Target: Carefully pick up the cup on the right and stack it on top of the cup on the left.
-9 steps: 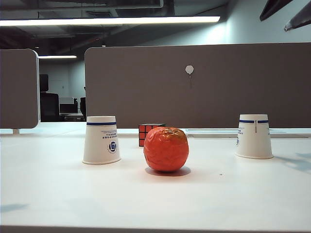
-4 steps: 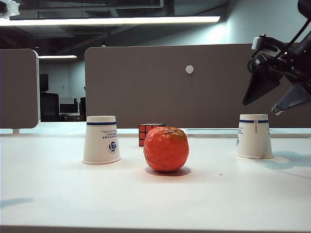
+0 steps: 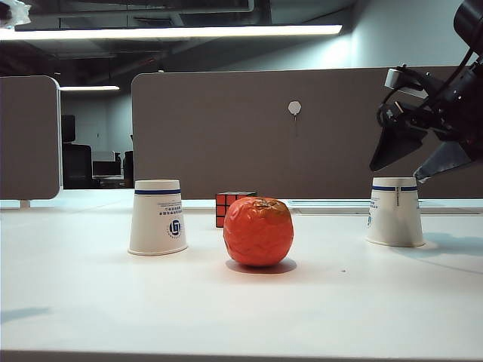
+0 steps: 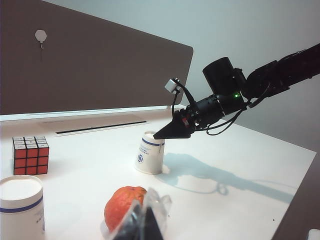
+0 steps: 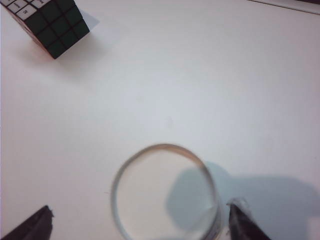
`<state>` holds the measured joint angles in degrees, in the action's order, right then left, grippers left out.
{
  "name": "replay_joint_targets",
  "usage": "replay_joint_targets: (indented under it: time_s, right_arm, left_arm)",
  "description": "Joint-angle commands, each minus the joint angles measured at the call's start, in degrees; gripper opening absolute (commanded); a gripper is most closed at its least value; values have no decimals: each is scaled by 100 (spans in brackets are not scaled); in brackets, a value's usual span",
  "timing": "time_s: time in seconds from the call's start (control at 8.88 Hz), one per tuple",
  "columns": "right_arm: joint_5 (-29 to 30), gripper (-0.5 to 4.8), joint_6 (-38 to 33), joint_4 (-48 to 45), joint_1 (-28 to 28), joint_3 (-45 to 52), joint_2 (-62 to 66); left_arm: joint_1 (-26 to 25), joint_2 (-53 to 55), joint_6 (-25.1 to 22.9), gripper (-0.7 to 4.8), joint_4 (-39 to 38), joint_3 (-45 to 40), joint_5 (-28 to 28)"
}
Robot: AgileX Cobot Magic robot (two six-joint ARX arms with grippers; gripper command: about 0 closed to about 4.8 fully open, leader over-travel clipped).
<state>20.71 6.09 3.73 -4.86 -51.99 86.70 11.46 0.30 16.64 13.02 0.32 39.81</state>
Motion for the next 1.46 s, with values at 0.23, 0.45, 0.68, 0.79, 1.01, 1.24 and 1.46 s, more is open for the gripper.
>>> replay_joint_targets:
  time_s: [0.23,0.45,0.68,0.79,1.01,1.24,1.46]
  right_arm:
    - [-20,425,-9,81,-2,-15,-17]
    - [-2,384,-11,179,-2,-15,87]
    - [-4,364,-7,136,-2,-15,118]
    - [-4,374,-11,-61,-2,-17,118]
    - [4,377,-48,-188,-2,-17,402]
    - [24,377,-50,-205,-4,-17,450]
    - [24,377,-50,-535,-4,-17,485]
  left_arm:
    - [4,2,33,-3,74,11,-7]
    - [2,2,31,-2,74,11,2]
    - [4,2,31,-3,76,11,2]
    - [4,2,31,-3,76,11,2]
    - [4,2,31,-3,74,11,2]
    - [4,0,31,-3,74,11,2]
    - [4,2,31,-3,74,11,0]
